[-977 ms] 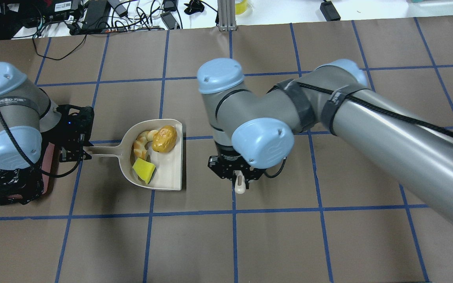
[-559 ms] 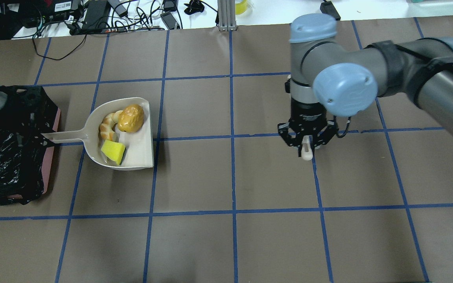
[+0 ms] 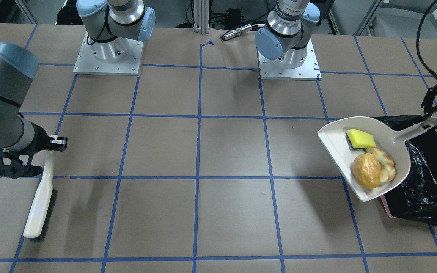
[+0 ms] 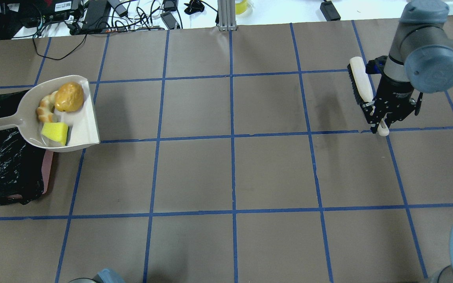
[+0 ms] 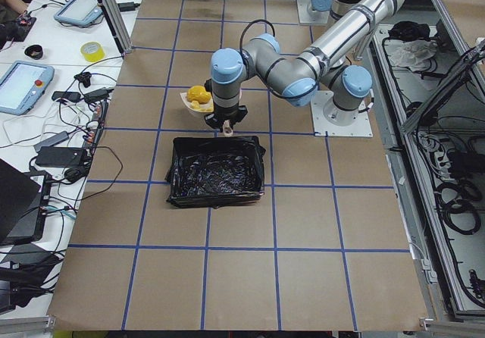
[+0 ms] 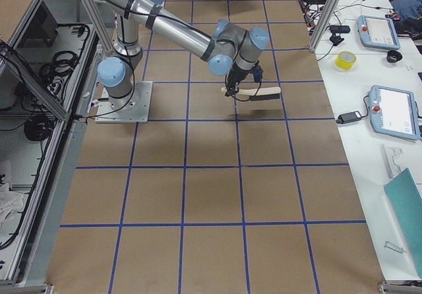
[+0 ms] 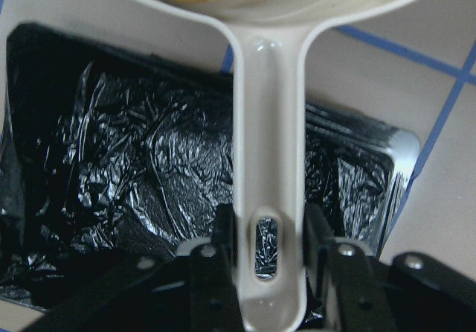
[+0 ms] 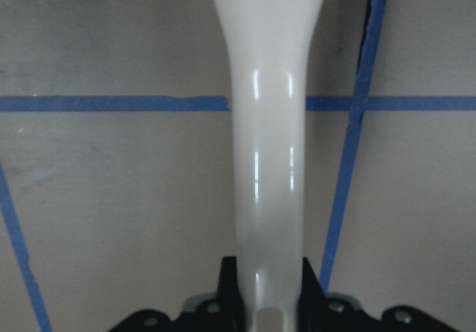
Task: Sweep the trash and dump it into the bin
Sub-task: 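Tilt the dustpan over the black trash bag with the left gripper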
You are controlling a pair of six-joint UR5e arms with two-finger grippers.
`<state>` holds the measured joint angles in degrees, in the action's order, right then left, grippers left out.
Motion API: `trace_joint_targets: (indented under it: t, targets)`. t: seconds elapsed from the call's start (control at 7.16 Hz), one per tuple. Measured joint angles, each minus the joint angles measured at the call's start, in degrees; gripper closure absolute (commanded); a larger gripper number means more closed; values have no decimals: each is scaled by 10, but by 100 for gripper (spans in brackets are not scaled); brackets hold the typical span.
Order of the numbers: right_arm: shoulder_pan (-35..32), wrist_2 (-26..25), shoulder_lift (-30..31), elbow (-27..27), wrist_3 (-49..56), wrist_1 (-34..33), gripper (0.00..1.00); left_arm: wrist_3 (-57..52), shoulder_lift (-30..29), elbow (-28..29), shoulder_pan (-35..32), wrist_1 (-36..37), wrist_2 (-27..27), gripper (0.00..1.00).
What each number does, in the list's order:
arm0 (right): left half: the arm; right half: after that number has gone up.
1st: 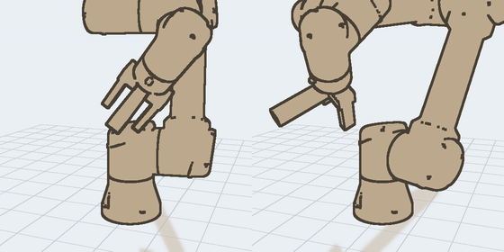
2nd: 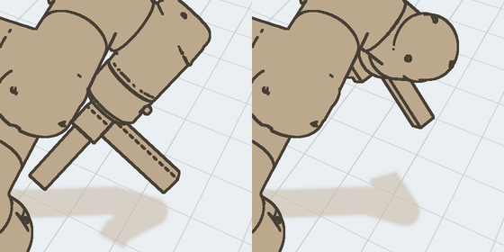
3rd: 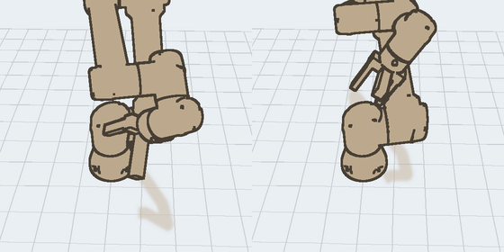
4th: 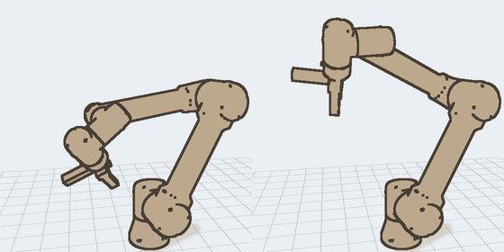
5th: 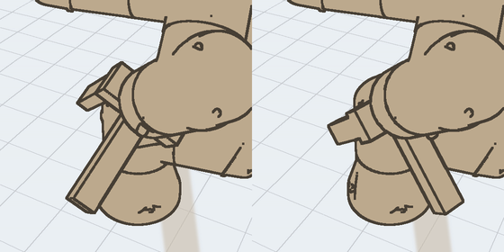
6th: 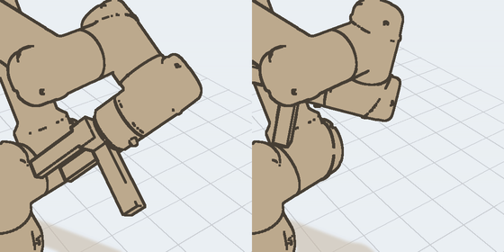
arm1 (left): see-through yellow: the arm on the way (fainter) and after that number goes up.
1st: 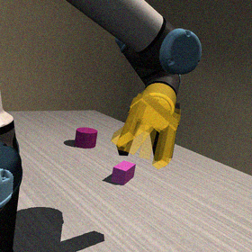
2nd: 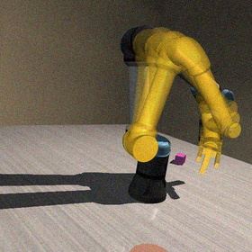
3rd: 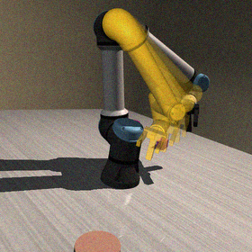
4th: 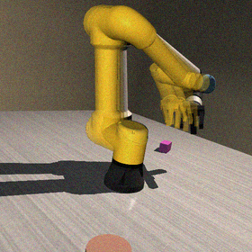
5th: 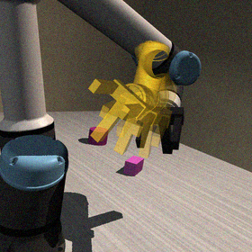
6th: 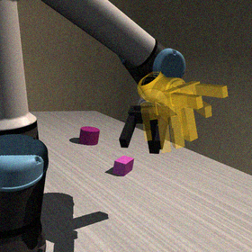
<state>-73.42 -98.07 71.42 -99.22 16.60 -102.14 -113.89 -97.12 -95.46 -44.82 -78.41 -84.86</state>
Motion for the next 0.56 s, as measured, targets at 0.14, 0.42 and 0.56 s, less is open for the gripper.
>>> trace_joint_targets:
  t: [0.14, 0.42, 0.56]
  targets:
    - [17, -2, -10, 0, 24, -12, 100, -30, -3, 14, 38, -8, 1, 100]
    - [28, -3, -33, 8, 30, -21, 100, -103, -26, 66, 84, -8, -27, 100]
    - [30, -2, -42, 13, 27, -22, 100, -142, -48, 110, 90, -7, -65, 100]
